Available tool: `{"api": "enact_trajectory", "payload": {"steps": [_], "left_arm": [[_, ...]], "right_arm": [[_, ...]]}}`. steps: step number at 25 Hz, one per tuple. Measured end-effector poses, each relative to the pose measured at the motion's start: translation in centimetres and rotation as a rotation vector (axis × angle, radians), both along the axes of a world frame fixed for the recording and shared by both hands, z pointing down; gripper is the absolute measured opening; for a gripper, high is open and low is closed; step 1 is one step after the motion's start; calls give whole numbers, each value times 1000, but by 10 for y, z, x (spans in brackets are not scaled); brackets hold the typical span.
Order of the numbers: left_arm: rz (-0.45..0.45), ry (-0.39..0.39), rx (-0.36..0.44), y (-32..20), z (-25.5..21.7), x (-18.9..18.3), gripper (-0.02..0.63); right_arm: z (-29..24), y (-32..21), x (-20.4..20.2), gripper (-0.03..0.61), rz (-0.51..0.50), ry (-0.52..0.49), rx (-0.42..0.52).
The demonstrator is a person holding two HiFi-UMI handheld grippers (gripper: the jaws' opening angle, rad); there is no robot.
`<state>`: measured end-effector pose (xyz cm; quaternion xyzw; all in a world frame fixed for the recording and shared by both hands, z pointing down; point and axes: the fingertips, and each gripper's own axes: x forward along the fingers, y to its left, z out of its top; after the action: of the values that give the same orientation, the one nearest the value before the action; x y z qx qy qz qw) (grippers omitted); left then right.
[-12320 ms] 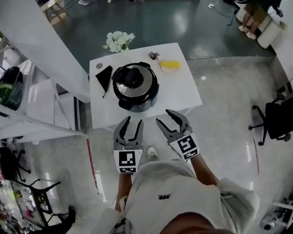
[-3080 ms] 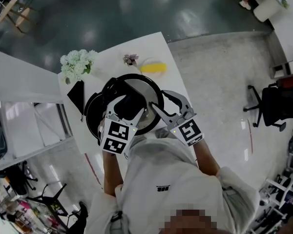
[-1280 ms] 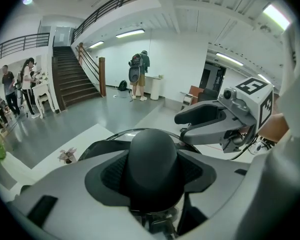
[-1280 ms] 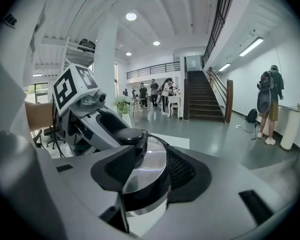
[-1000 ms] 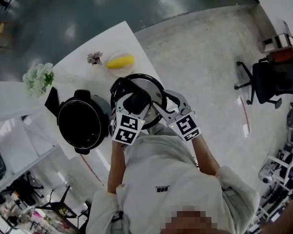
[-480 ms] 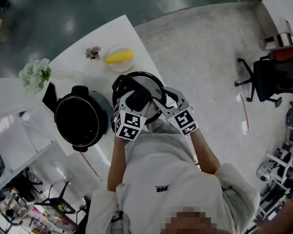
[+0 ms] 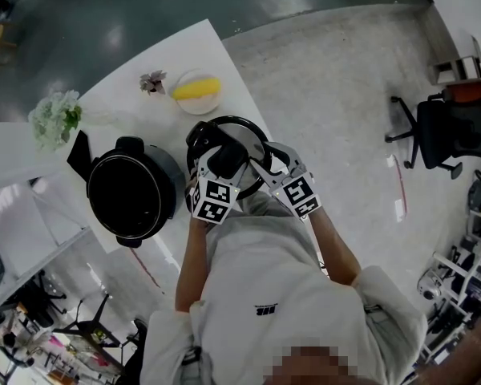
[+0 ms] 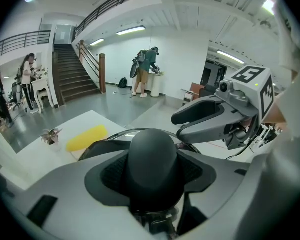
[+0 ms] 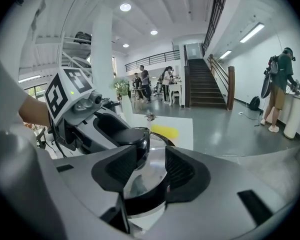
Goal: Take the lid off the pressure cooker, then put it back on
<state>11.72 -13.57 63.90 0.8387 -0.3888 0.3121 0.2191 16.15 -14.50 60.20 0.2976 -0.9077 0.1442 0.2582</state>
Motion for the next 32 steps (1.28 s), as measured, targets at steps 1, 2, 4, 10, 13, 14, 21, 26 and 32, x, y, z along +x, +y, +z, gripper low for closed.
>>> {"api": "enact_trajectory", "payload": {"steps": [1, 2, 4, 10, 13, 14, 21, 26, 32], "left_arm": [[-2, 2, 0, -1, 3, 0, 287], [-4, 2, -1, -1, 6, 0, 287], [-7, 0, -4, -1, 11, -1, 287], [-23, -7, -12, -3, 30, -5, 287], [-35, -11, -18, -4, 38, -6, 287], [-38, -13, -19, -5, 41, -6, 287], [-65, -36, -15, -9, 57, -9, 287], [-82, -52, -11, -13, 66, -10, 287], [-94, -61, 8, -13, 72, -11, 287]], "right_arm": [[3, 0, 0, 183, -3, 3, -4], [6, 0, 0, 183, -5, 6, -7], [10, 0, 0, 183, -9, 8, -13], [23, -2, -3, 183, -15, 9, -25], [28, -3, -4, 183, -19, 12, -30], [30, -3, -4, 183, -20, 13, -32], [44, -4, -3, 183, -21, 22, -47], [50, -5, -3, 183, -22, 25, -57], [54, -4, -4, 183, -21, 27, -62]]}}
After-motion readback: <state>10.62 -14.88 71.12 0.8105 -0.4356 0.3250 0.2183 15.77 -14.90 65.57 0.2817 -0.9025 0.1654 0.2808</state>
